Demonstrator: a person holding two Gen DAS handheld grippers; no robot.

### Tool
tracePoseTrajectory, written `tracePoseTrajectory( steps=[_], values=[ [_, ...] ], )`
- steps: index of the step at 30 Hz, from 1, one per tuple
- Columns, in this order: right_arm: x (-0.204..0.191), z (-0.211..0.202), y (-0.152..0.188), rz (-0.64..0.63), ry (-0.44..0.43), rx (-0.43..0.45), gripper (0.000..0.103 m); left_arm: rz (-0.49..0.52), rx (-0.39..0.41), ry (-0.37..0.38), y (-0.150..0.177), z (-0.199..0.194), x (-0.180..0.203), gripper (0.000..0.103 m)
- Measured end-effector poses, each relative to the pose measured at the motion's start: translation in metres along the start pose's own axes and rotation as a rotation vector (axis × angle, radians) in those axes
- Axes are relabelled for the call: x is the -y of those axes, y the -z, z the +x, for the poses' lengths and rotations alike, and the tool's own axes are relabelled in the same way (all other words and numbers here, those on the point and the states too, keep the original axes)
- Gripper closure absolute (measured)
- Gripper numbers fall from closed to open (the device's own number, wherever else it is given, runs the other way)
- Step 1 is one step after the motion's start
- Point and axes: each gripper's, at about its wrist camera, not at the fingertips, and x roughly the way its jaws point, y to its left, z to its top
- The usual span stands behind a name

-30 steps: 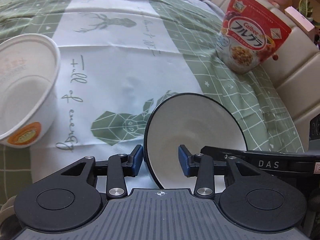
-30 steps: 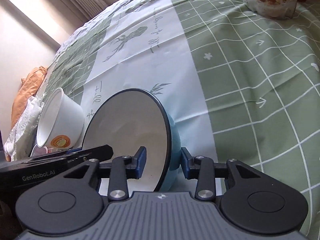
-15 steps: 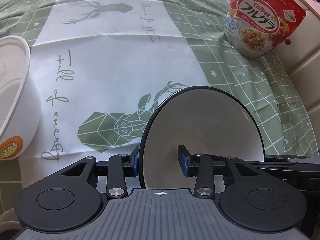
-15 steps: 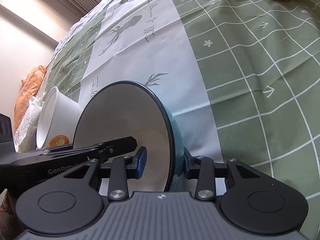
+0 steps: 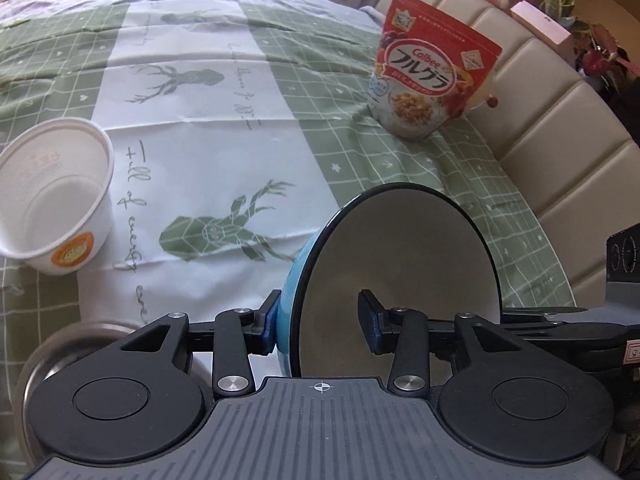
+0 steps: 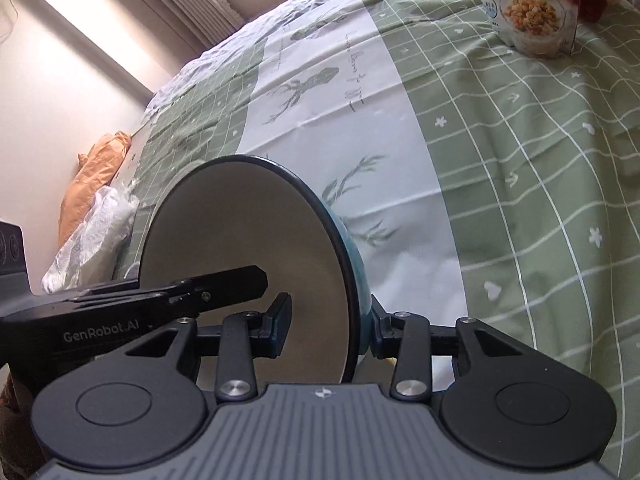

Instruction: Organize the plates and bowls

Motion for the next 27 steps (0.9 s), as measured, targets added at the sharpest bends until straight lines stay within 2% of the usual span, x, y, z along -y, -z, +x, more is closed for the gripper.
tracePoseTrajectory(
  steps=[6,10,13,16,23,27],
  values=[
    [-0.003,-0.007,0.047,-0.021,0.048,-0.019,0.063,-0.032,-0.046,0.049,0.055,-0.003,-0.004,0.059],
    [0.003,0.002,0.066,-0.007,0.067,-0.032,0.063,-0.082,-0.058,0.051,0.076,0.007,-0.014,0.059],
    [0.005,0.006,0.075,-0.011,0.102,0.007,0.063,-0.107,-0.031,0.031,0.083,0.006,-0.019,0.060],
    [0.006,0.006,0.082,-0.008,0.126,0.065,0.064,-0.141,0.007,0.057,0.087,0.000,-0.022,0.060],
    [0.004,-0.002,0.089,-0.019,0.147,0.149,0.064,-0.150,0.041,0.060,0.093,-0.012,-0.023,0.061],
    [0.002,-0.007,0.086,-0.025,0.152,0.177,0.063,-0.162,0.096,0.051,0.093,-0.028,-0.029,0.063]
  ],
)
